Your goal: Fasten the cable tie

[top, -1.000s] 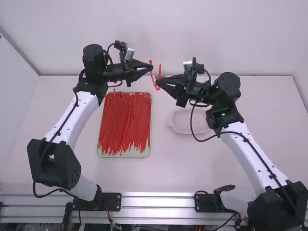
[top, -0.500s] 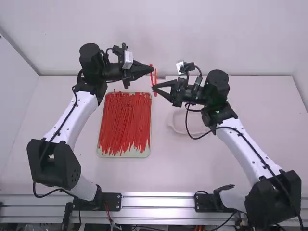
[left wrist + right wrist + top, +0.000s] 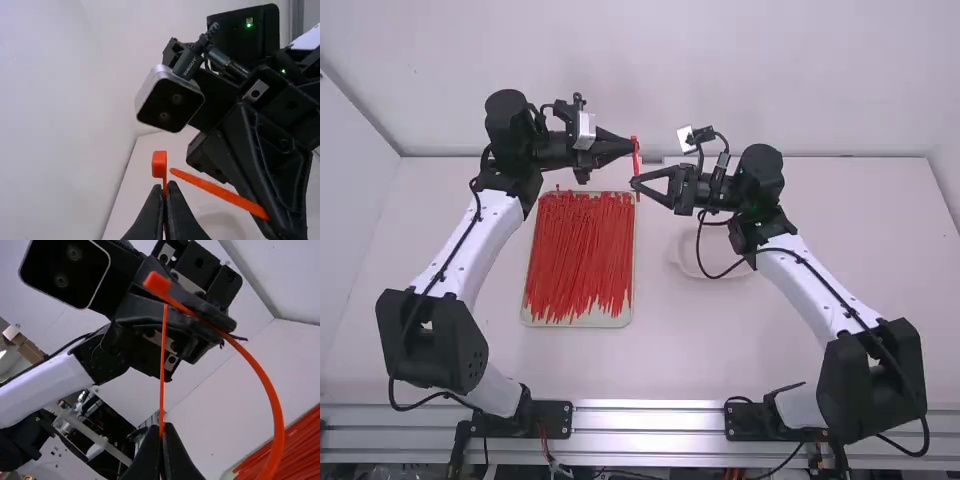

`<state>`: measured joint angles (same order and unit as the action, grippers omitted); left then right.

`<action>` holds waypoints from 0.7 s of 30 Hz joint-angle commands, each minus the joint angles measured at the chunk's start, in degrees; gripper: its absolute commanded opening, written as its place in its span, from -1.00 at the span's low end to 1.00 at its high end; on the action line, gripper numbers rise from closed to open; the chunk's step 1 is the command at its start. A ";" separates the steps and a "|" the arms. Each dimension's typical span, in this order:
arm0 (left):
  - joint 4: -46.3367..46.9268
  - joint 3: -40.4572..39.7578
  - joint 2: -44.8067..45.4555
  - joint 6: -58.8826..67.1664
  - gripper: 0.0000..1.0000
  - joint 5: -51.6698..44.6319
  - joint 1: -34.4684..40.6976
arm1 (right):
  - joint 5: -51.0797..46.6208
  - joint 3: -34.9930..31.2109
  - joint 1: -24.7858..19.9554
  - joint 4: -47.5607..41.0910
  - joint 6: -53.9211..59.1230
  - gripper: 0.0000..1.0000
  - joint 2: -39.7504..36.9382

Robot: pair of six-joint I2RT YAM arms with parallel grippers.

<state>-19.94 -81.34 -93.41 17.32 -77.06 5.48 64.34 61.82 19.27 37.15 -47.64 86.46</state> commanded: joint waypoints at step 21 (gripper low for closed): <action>0.00 1.03 0.22 6.54 -0.97 -2.03 0.11 | -0.09 1.53 1.11 1.49 -2.05 -1.00 0.13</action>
<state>-19.92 -81.32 -93.41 23.42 -77.82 5.48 64.14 61.82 20.60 38.37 -49.60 86.46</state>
